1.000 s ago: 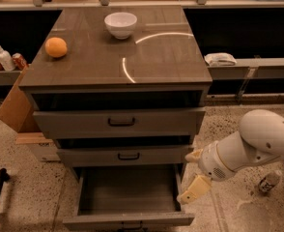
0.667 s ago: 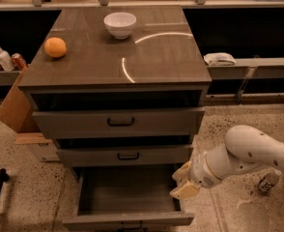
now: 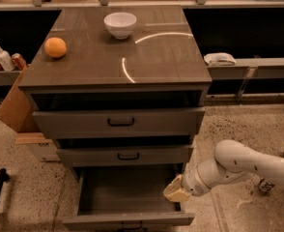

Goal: Close bottom drawer

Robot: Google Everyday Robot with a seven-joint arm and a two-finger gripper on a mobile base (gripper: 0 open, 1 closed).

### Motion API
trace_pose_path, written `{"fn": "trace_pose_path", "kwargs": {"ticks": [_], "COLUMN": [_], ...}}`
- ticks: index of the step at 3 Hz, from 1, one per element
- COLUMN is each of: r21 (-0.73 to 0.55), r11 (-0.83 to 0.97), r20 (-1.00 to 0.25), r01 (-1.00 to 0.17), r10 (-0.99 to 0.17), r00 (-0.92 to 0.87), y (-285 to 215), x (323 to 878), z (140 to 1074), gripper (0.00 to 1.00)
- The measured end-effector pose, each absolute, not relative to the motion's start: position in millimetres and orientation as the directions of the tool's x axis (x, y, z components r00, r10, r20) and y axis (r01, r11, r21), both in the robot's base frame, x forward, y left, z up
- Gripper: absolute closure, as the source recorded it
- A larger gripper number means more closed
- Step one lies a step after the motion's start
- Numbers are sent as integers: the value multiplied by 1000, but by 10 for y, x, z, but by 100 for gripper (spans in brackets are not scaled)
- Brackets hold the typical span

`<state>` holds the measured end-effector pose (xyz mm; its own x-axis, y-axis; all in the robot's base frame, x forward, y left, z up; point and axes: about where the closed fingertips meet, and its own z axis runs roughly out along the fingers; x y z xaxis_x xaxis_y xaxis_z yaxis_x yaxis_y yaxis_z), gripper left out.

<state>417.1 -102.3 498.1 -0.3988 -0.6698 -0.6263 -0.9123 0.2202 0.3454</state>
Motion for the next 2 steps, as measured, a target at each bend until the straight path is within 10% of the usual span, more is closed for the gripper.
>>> {"fn": "trace_pose_path", "kwargs": {"ticks": [2], "r21": [246], "r11": [147], "r20": [-585], "r01": [-958], "r10": [-765], "r00": [-268], "y": [-1042], "x": [4232], "z": [4350], "gripper": [100]}}
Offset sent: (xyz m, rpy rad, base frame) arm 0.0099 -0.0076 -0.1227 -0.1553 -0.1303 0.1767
